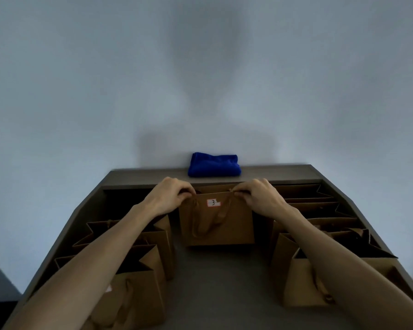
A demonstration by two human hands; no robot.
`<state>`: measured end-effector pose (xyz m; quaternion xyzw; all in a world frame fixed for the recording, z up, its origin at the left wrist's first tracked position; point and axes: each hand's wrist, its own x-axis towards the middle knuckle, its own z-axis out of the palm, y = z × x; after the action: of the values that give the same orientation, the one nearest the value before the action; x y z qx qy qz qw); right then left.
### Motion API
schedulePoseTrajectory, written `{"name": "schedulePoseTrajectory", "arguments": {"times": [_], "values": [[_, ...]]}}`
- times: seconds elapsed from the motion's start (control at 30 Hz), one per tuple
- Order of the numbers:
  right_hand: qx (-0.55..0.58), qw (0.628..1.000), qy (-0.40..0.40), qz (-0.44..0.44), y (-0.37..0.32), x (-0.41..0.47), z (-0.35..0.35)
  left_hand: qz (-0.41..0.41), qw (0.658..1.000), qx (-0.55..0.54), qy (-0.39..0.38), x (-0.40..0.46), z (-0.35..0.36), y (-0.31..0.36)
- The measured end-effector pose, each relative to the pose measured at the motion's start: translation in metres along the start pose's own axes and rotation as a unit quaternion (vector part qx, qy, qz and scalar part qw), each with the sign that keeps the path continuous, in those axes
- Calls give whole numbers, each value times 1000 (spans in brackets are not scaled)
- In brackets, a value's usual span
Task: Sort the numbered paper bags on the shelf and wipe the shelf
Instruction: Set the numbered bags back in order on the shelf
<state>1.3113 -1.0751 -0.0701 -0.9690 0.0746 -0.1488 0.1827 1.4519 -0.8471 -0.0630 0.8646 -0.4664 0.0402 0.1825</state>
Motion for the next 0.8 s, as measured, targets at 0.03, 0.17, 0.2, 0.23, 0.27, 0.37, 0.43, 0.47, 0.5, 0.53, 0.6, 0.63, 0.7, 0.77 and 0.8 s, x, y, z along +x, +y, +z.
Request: {"name": "schedulePoseTrajectory", "arguments": {"times": [0.03, 0.17, 0.2, 0.23, 0.27, 0.37, 0.43, 0.47, 0.5, 0.53, 0.6, 0.63, 0.7, 0.77, 0.8], "values": [[3, 1000, 6, -14, -6, 1, 3, -4, 1000, 3, 1, -5, -4, -4], [3, 997, -5, -71, -33, 4, 19, -33, 999, 4, -5, -29, -18, -29], [5, 997, -3, -81, -41, 5, 22, -39, 999, 6, -1, -36, -22, -35], [8, 996, 2, -91, -48, 6, 26, -44, 999, 10, 5, -42, -26, -42], [9, 995, 0, -95, -56, 7, 30, -49, 999, 13, 11, -48, -30, -48], [16, 994, -14, -111, -78, 13, 46, -81, 996, 17, 23, -65, -42, -66], [20, 991, -14, -128, -92, 17, 55, -100, 994, 25, 23, -78, -48, -77], [19, 991, -16, -135, -99, 20, 60, -107, 993, 32, 23, -84, -52, -82], [21, 990, -20, -141, -106, 23, 64, -114, 992, 38, 24, -90, -54, -86], [26, 989, -29, -141, -112, 26, 69, -123, 991, 40, 25, -96, -57, -91], [44, 988, -47, -143, -123, 34, 79, -141, 989, 41, 30, -108, -61, -101], [56, 986, -56, -144, -127, 38, 85, -150, 987, 43, 34, -114, -63, -106], [81, 983, -79, -146, -134, 46, 95, -164, 984, 48, 43, -123, -65, -115], [96, 978, -98, -158, -142, 50, 102, -173, 982, 51, 47, -130, -66, -122], [99, 977, -102, -161, -146, 50, 104, -176, 982, 56, 45, -133, -65, -124]]}}
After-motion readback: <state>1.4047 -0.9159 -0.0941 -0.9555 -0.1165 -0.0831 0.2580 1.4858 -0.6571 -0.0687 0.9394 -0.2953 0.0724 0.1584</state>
